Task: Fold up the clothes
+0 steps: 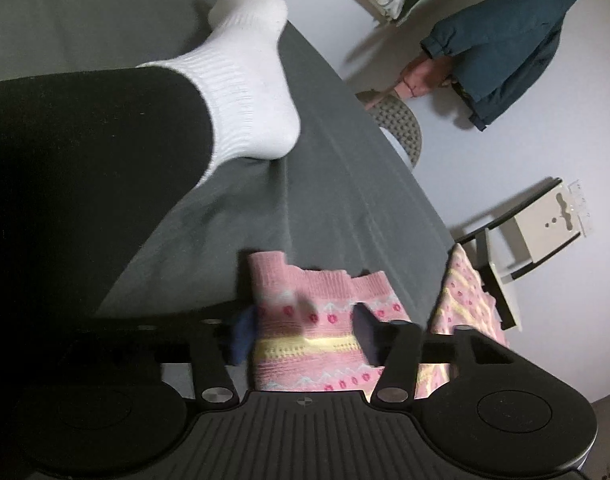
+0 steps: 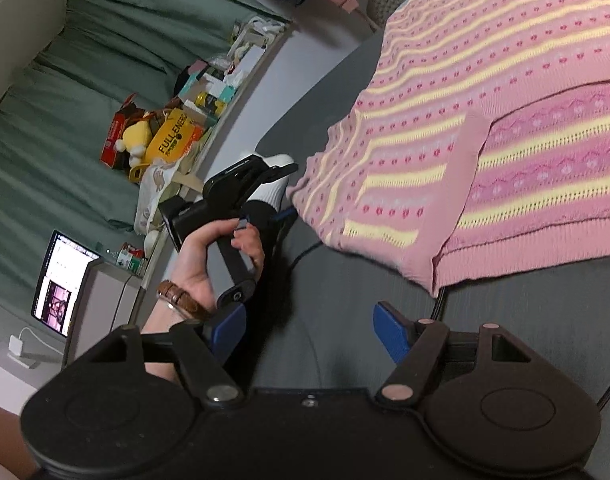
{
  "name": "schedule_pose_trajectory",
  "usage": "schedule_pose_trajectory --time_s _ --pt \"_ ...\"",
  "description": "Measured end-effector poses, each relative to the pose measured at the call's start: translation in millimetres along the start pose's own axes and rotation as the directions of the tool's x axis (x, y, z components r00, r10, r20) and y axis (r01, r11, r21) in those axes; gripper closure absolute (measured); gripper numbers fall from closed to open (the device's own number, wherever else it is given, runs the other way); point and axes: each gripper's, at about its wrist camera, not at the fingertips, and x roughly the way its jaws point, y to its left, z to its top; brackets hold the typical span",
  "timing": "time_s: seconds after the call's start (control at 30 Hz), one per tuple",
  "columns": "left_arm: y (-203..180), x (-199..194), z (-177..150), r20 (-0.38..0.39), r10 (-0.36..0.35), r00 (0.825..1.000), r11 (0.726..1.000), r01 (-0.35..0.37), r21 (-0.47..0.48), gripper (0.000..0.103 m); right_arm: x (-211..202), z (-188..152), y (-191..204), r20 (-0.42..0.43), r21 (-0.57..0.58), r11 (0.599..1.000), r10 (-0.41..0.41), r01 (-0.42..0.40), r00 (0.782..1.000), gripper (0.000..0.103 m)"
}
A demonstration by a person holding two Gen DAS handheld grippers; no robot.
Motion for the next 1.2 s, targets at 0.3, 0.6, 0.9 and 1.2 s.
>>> schedule_pose_trajectory --time_s 0.3,0.6,0.9,1.2 --pt "-10.9 -17.6 -3.6 0.057 -0.008 0.998 0.992 0.001 0.126 0.095 3.3 -3.6 -6.0 -0.013 0.038 0.999 -0.02 0.021 1.0 0.03" --pt "-83.8 -50.6 -52.4 0.065 -0.196 0.978 0.802 0.122 0.585 0.095 7.6 -5.2 -14.5 -0.015 0.07 0.997 -0.04 0.041 0.999 0.03" --pt "-114.9 -33.0 -122.9 -0.154 -0.196 0.969 0.605 0.243 0.758 0.095 -1.7 1.7 -21.7 0.04 0.098 0.994 -0.045 0.041 0.998 0.03" --pt "-114.4 -49.8 -122.7 -0.17 -0.282 0.944 0.603 0.312 0.734 0.095 -29.0 23.3 -31.3 0.217 0.144 0.99 -0.018 -0.014 0.976 0.03"
